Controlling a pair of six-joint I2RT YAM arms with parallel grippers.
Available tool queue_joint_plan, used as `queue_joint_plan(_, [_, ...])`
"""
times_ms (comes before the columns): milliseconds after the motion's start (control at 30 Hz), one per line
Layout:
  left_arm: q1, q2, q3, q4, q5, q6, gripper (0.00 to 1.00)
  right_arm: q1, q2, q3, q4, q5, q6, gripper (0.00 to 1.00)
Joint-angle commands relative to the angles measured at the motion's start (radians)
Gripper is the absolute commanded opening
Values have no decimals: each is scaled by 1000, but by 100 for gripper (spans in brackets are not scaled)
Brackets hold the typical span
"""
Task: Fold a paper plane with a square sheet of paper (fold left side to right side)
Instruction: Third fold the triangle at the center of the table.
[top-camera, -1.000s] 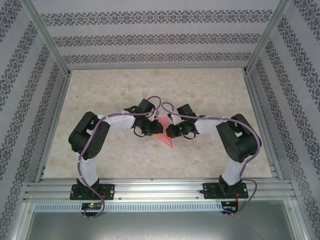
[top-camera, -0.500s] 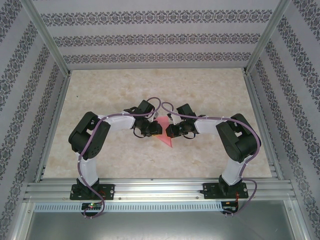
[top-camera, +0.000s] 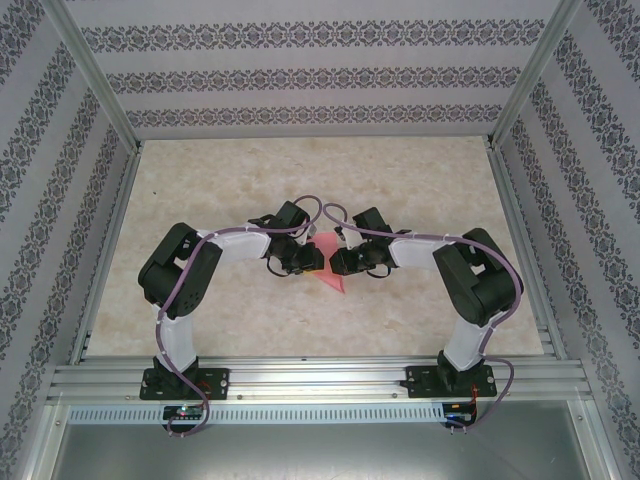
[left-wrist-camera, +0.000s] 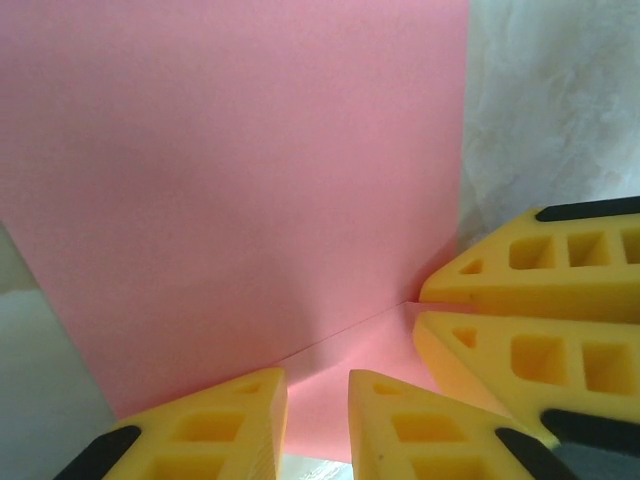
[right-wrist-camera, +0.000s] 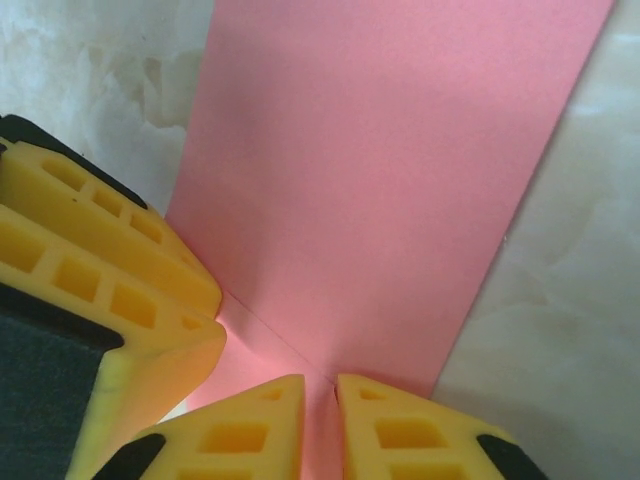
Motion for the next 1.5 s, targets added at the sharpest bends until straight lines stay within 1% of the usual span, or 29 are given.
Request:
queue_joint_plan(0, [-13,22,-6,11,-21,3,25,-15,-64,-14,-13,28,14,20])
queue_joint_plan(100, [-13,24,-5,12,-23,3,25,-26,-125,-39,-22,46,22,25])
queue_joint_plan(233, [-13,24,-5,14,-22,0,25,-33,-218,-77,-45,46,36,26])
queue_joint_plan(333, [-13,24,-5,14,-24,1,25,-28,-289,-115,-58,-2,67,26])
queue_joint_plan(433, [-13,26,-4,14,-26,1,25,-10,-354,-169,-41,-63,119,23])
queue_joint_plan(567, [-13,29,1,14,-26,2,25,41,-398,-233,15,-124,196,19])
queue_joint_plan(700, [-13,29,4,11,-28,2,25,102,-389,-244,53,-131,235,19])
queue_joint_plan(800, [-13,29,4,8,-32,1,25,119,-363,-239,75,-120,249,19])
queue_joint_plan(1133, [-15,30,5,9,-33,1,25,128,-233,-167,34,-91,216,19])
queue_joint_plan(1467, [-15,34,10,2,-37,7,25,125,-187,-133,-24,-48,194,20])
